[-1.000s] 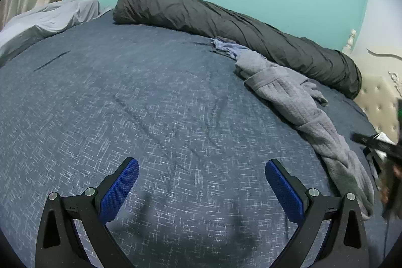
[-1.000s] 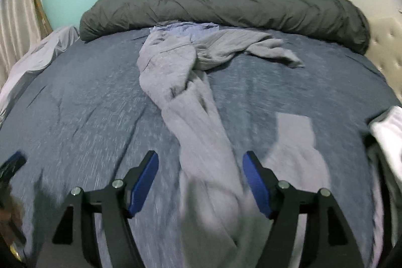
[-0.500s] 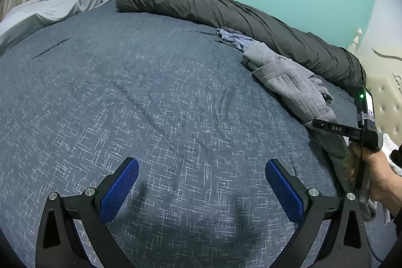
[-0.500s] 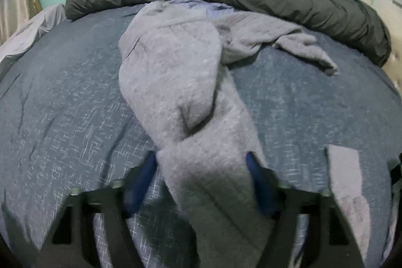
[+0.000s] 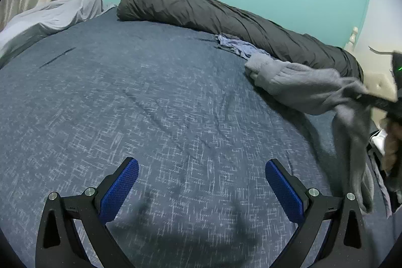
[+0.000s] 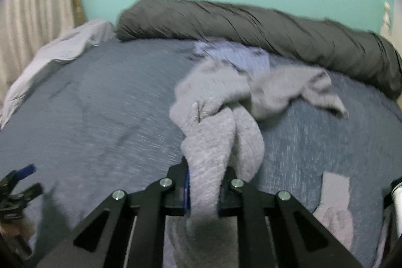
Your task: Fold clothes
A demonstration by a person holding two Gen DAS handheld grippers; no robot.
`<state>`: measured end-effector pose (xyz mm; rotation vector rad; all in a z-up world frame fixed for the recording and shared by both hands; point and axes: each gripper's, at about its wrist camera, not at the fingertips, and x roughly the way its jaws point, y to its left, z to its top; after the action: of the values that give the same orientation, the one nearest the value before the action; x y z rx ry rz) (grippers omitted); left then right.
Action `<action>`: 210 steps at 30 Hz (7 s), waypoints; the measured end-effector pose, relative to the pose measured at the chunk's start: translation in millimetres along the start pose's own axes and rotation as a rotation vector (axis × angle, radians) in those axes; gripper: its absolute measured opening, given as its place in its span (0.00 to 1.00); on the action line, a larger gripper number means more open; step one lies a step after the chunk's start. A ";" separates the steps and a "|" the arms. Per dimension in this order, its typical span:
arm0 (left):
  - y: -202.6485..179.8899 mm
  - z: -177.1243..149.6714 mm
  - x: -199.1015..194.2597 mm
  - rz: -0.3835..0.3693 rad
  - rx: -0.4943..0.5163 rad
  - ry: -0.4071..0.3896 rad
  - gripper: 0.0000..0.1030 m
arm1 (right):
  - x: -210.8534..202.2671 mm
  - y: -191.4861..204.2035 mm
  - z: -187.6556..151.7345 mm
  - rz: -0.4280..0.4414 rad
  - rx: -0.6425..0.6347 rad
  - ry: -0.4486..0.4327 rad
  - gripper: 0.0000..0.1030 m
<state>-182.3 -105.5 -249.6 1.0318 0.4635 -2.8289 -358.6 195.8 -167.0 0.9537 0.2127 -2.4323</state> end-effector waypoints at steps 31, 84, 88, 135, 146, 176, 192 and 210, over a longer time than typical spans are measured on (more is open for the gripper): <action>-63.8 -46.3 -26.0 -0.293 0.075 0.156 1.00 | -104.2 -50.0 -109.5 -0.377 0.272 0.062 0.40; -151.2 -62.6 24.0 -0.492 0.274 0.256 0.04 | -125.5 -42.4 -217.4 -0.151 0.567 -0.268 0.71; -144.6 -65.4 13.8 -0.511 0.273 0.258 0.03 | -126.3 -41.0 -212.7 -0.160 0.553 -0.271 0.71; -116.4 -29.5 17.0 -0.501 0.047 0.213 0.28 | -162.2 -35.6 -184.8 -0.186 0.141 0.214 0.09; -159.6 -57.9 26.9 -0.528 0.196 0.331 0.26 | -159.2 -41.9 -188.6 -0.217 0.151 0.229 0.09; -141.6 -71.6 24.0 -0.558 0.242 0.419 0.26 | -110.6 -7.1 -99.7 -0.061 0.069 0.232 0.61; -114.7 -59.0 12.0 -0.530 0.211 0.375 0.26 | -58.7 2.9 -106.8 -0.031 -0.066 0.439 0.06; -124.9 -44.0 18.3 -0.510 0.117 0.315 0.26 | -156.3 -44.3 -52.2 -0.372 -0.055 0.047 0.05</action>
<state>-193.2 27.2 -262.1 1.5983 0.6809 -3.1616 -253.7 313.9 -102.5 1.0222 0.5111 -2.7215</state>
